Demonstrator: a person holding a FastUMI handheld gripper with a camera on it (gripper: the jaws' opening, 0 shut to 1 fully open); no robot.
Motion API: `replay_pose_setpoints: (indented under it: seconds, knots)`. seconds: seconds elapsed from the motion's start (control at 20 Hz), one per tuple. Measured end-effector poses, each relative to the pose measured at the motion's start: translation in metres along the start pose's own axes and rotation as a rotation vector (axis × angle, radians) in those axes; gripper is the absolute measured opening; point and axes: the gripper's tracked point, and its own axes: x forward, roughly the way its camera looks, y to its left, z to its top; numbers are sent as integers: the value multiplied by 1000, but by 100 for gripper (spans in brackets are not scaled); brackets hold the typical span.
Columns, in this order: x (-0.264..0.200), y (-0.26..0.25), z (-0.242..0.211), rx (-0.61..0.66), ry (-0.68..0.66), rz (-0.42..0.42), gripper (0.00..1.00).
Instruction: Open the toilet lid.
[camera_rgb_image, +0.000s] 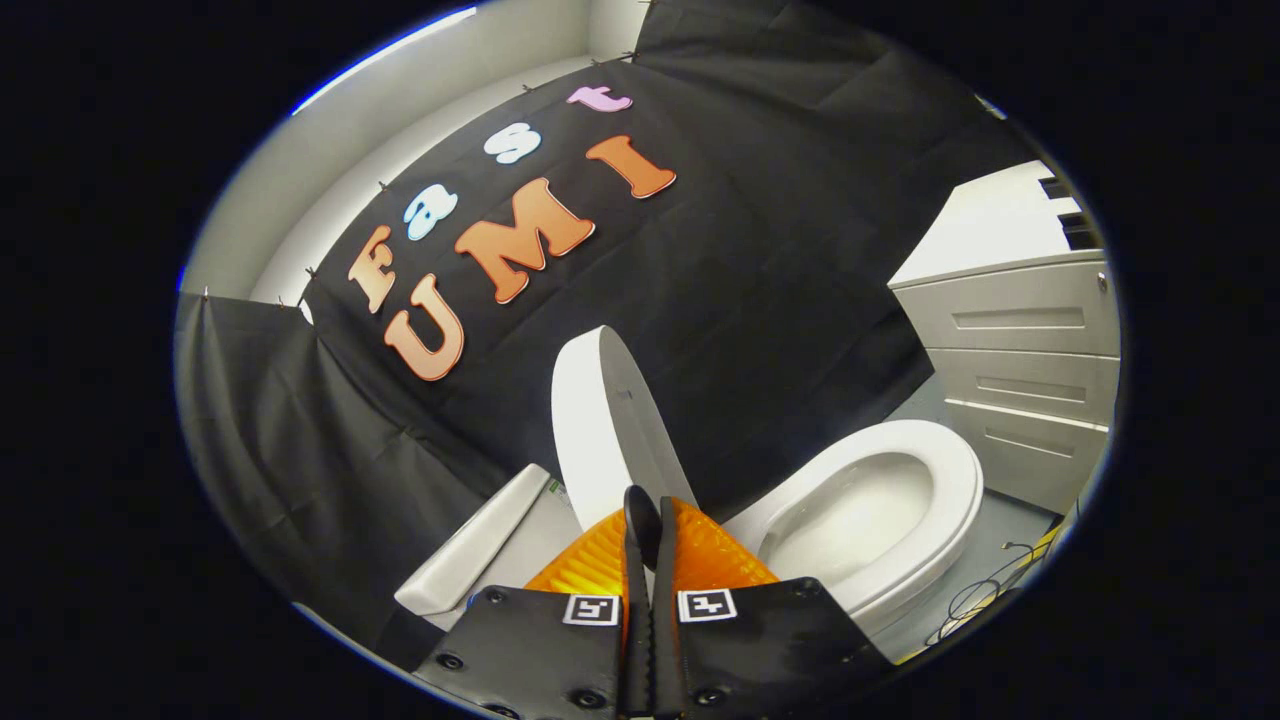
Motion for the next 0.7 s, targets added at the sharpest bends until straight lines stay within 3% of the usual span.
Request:
replay_pose_setpoints:
  seconds: [0.7]
  knots:
    - [7,70,-34,-188,28,22,8]
